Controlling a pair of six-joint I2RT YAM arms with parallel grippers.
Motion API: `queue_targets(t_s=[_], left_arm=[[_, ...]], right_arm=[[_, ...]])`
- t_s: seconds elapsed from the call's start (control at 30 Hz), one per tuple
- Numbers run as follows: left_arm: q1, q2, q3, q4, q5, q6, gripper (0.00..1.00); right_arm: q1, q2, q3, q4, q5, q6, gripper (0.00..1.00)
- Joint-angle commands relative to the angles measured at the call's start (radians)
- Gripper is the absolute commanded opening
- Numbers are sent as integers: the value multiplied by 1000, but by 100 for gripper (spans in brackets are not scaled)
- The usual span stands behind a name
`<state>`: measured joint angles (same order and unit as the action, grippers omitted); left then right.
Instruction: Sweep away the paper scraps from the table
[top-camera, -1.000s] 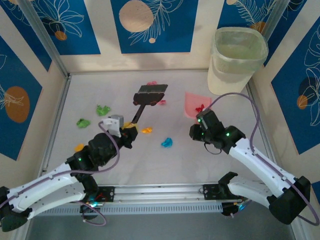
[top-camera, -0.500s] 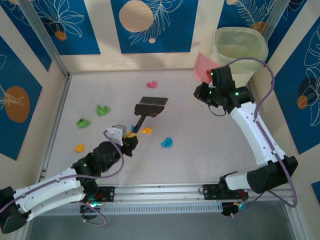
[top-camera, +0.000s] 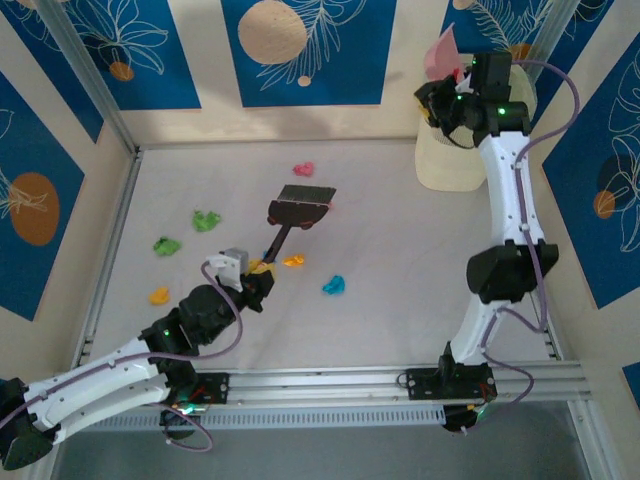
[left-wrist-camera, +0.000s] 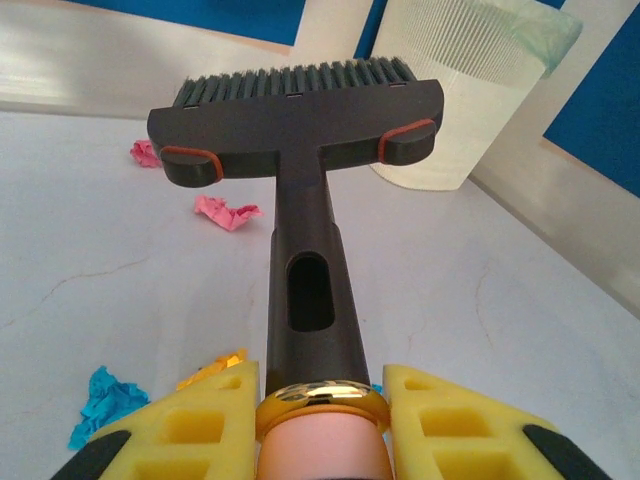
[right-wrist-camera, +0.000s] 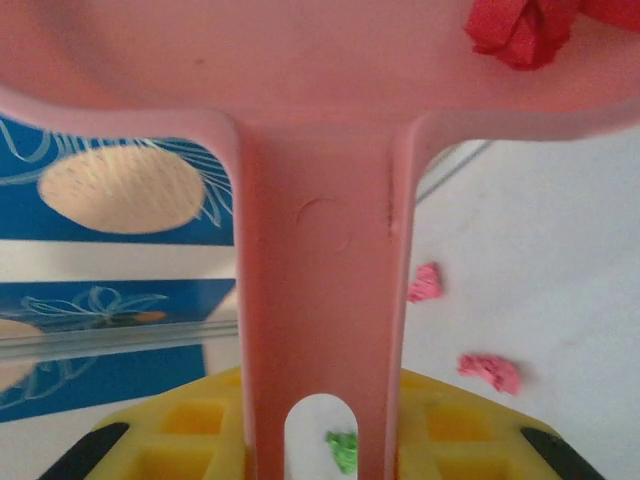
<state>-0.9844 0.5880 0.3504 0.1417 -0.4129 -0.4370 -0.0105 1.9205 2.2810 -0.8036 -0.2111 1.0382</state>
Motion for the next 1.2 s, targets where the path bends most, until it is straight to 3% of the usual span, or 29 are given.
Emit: queue_targets(t_s=[0.0,0.1,0.33,0.6,0.8,0.93,1.17], left_arm=[[-5,-7,-2,70,-14,22,0],[-5,-2,-1,70,-9,26,0],[-5,-13,5,53,-19,40,0],[-6,-11,5,48,-21,41,0],[-5,-18,7,42,-21,40,0],[-5,-36,10,21,-45,40,0],[-5,-137,-5,-57,-201,25,0]], right_arm=[[-41,112,199,-32,-163,145,0],[-76,183,278,10,-241,287,0],[-100,171,201,207,-283,548,0],[-94,149,144,299,-295,602,0],[-84,79,117,192,-239,467,0],[-21,-12,76,108,-227,252,0],[167,-365,-401,216,-90,-49,0]])
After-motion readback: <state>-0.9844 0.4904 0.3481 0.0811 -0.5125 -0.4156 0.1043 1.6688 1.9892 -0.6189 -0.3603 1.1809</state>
